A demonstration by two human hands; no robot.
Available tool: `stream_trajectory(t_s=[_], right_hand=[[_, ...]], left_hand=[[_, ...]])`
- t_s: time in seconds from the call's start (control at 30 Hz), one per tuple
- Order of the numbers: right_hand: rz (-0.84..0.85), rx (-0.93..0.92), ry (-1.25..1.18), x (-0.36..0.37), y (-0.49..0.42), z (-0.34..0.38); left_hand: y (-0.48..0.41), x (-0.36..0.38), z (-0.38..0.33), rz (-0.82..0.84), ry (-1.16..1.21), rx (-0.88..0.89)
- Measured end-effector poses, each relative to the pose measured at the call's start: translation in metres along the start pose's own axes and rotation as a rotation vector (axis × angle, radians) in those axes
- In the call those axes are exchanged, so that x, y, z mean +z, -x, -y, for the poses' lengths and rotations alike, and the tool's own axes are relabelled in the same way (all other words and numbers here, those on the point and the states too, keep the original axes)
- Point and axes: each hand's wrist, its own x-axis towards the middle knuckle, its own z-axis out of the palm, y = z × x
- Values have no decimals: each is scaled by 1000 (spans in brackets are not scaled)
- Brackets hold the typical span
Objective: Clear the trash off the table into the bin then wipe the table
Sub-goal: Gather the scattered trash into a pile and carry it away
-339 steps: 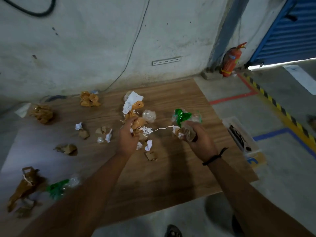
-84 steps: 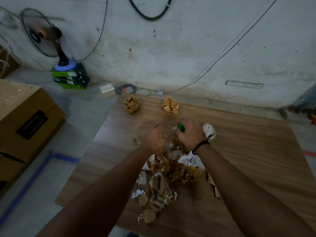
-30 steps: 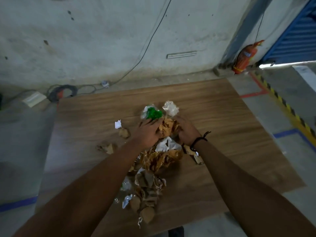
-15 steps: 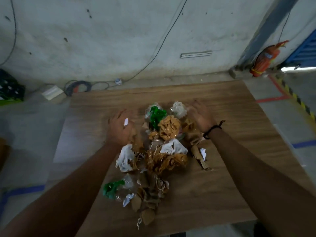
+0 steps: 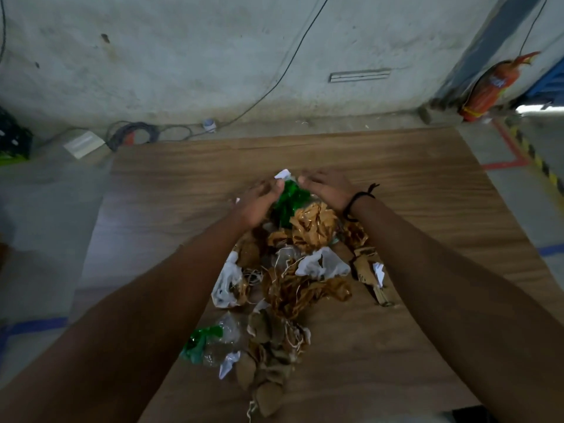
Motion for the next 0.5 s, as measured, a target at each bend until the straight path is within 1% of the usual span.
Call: stream_trajectory(t_s=[0.03,0.17,0.27,0.33,0.43,0.5], right_hand=[[13,-27,0,2,3,-1],[24,-78,63,7,23,-7],[21,-108,39,10,37,-15],[38,-107,29,16,45,-20],[61,-77,32,21,55,-30],[48,-75,39,17,64,-34]], left_hand=[[4,6,-3,18,39,6],[22,16,-3,35,-8,38],[35,21,-3,82,32,74],[43,29,0,107,18,79],[55,39,4,88,2,122],[60,37,8,46,-56,150]])
